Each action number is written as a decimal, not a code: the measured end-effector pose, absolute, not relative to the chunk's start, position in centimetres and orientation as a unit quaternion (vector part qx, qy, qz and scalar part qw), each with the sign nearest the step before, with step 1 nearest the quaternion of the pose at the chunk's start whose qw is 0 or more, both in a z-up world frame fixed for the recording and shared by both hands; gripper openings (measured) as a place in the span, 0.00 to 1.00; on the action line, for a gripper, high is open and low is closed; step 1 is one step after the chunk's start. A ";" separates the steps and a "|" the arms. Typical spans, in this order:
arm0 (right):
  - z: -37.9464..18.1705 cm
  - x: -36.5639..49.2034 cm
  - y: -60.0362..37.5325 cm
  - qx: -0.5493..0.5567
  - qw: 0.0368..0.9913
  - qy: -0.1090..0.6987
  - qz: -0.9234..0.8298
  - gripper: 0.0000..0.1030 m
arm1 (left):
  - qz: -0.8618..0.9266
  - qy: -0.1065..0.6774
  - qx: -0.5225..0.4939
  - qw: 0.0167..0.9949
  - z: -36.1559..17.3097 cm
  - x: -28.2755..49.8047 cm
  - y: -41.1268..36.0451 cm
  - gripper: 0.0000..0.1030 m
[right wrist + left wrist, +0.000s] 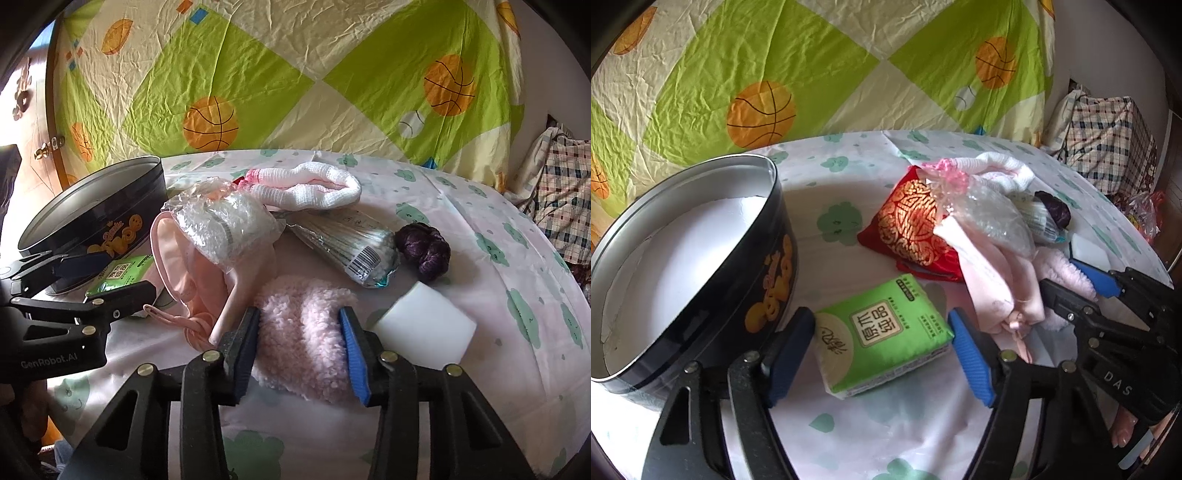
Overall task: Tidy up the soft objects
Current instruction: 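Close the left tool on the green tissue pack while the right tool grasps the pink fuzzy sock, then lift the tissue pack with the left tool while the right tool lifts the fuzzy sock, then carry the tissue pack over the black tin with the left tool while the right tool carries the sock there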
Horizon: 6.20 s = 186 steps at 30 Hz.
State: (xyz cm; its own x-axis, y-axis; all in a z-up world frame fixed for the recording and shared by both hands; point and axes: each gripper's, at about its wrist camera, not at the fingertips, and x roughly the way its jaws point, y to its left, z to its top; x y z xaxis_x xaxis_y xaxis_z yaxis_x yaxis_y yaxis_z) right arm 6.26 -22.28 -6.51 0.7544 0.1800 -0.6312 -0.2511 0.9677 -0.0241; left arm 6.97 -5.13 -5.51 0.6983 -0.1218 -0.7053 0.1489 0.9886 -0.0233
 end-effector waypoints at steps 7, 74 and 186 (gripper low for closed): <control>-6.6 6.3 -22.1 -0.058 0.935 0.330 0.118 0.44 | -0.073 0.383 0.014 0.921 -5.6 6.8 -5.0 0.74; -3.2 2.2 -19.9 -0.008 0.974 0.132 0.185 0.18 | -0.015 0.166 -0.028 0.986 -3.0 1.0 0.1 0.73; 3.2 10.3 -4.2 -0.048 0.914 0.189 0.356 0.18 | 0.038 0.257 -0.066 0.963 0.6 6.9 15.2 0.73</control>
State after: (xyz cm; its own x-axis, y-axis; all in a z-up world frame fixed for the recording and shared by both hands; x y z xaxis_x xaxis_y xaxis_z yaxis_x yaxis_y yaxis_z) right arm 10.27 -4.20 3.18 0.6747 0.6329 -0.3797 -0.6692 0.7416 0.0469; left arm 6.88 15.24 0.61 0.8646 0.0384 -0.5010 -0.1064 0.9885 -0.1079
